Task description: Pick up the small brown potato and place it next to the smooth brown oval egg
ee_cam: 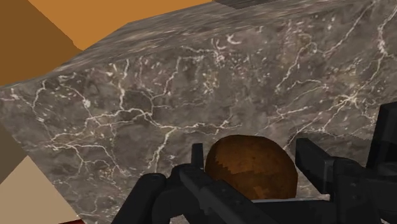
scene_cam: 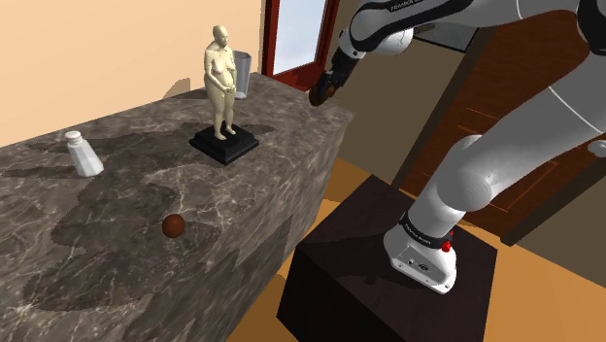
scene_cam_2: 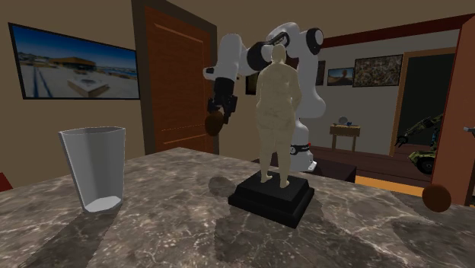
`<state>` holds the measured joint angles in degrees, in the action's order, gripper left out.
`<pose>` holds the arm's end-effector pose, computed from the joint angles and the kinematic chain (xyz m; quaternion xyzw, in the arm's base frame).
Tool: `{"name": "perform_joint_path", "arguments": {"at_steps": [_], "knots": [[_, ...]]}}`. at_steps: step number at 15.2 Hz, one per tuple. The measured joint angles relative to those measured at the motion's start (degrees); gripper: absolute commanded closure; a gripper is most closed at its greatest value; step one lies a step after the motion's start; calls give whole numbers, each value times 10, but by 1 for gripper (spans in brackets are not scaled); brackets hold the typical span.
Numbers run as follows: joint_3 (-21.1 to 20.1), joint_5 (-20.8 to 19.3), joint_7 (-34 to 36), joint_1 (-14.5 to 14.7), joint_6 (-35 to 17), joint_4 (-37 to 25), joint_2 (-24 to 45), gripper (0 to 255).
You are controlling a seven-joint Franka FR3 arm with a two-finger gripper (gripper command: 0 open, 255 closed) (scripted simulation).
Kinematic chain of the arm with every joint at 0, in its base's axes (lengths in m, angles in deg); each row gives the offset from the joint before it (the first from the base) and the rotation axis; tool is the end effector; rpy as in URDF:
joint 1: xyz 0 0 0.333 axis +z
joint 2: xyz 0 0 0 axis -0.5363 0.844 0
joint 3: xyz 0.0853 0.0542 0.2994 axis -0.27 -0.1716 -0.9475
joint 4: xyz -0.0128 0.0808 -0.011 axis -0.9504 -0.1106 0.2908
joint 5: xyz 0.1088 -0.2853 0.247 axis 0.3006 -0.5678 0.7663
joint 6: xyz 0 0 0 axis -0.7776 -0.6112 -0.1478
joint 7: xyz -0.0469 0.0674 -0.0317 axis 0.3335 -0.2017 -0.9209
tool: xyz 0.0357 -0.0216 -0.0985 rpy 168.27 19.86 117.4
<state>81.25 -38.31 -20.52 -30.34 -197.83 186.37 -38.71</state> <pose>0.4410 -0.1109 0.4424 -0.9897 0.0118 -0.1398 0.0282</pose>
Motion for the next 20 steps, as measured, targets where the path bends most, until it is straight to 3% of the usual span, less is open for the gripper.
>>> {"name": "perform_joint_path", "arguments": {"at_steps": [5, 17, 20], "knots": [[-28, -6, 39, 6, 16, 4, -21, 255], [-171, -6, 230, 58, 8, 24, -38, 255], [-208, -7, 280, 71, 7, 1, -16, 255]]}}
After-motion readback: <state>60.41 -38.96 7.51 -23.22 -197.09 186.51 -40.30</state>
